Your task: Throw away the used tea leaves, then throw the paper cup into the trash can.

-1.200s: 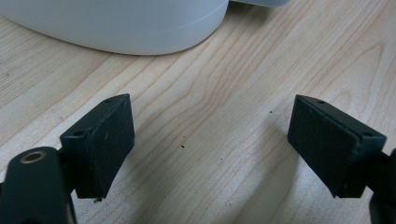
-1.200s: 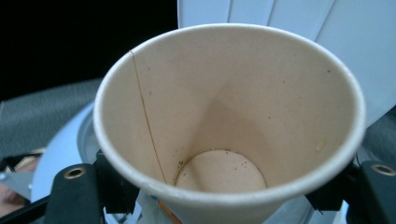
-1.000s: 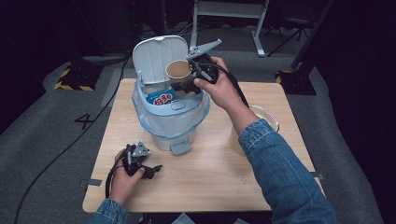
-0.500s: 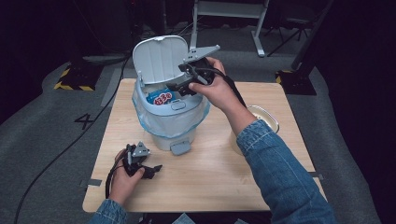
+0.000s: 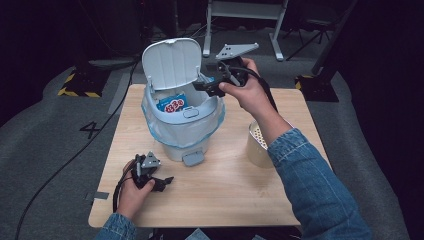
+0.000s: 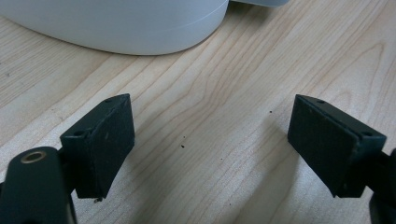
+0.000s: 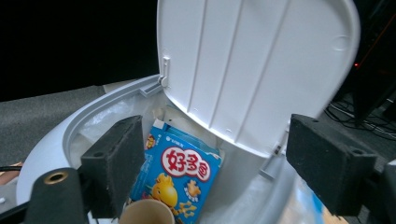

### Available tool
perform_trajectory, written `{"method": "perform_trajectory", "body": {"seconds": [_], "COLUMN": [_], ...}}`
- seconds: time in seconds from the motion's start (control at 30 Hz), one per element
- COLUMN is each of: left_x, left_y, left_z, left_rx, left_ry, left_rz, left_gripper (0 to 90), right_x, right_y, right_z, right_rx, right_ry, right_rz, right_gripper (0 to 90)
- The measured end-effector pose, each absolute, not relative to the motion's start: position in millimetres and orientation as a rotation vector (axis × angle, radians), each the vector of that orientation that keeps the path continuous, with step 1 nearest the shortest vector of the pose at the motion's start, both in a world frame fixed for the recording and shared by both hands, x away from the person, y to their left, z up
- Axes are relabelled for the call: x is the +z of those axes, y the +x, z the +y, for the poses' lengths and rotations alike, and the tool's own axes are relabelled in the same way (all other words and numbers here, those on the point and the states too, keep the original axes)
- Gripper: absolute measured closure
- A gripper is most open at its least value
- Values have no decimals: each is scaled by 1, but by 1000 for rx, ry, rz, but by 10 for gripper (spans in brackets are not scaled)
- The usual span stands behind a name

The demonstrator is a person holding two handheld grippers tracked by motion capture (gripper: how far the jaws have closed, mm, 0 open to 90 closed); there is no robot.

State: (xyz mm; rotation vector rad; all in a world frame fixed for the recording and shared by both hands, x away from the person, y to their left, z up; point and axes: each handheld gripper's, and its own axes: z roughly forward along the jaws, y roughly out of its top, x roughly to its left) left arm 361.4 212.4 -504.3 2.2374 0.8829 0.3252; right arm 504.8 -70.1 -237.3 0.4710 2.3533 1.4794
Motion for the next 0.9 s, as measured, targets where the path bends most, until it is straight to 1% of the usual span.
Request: {"method": "perform_trajectory", "body": {"seconds": [0.53, 0.9], "left_x": [-504, -505], "left_y": [361, 361], "left_z": [212, 212], "left_rx": [326, 326], "left_ry": [2235, 2232], "left_rz": [884, 885], "left_gripper": [151, 151], "right_x": [-225, -229], "right_y": [493, 483], "right_z": [-133, -175], "right_rx": [1474, 1457], "right_ry": [519, 555], "right_rz": [2305, 2281], "right_gripper": [226, 228]}}
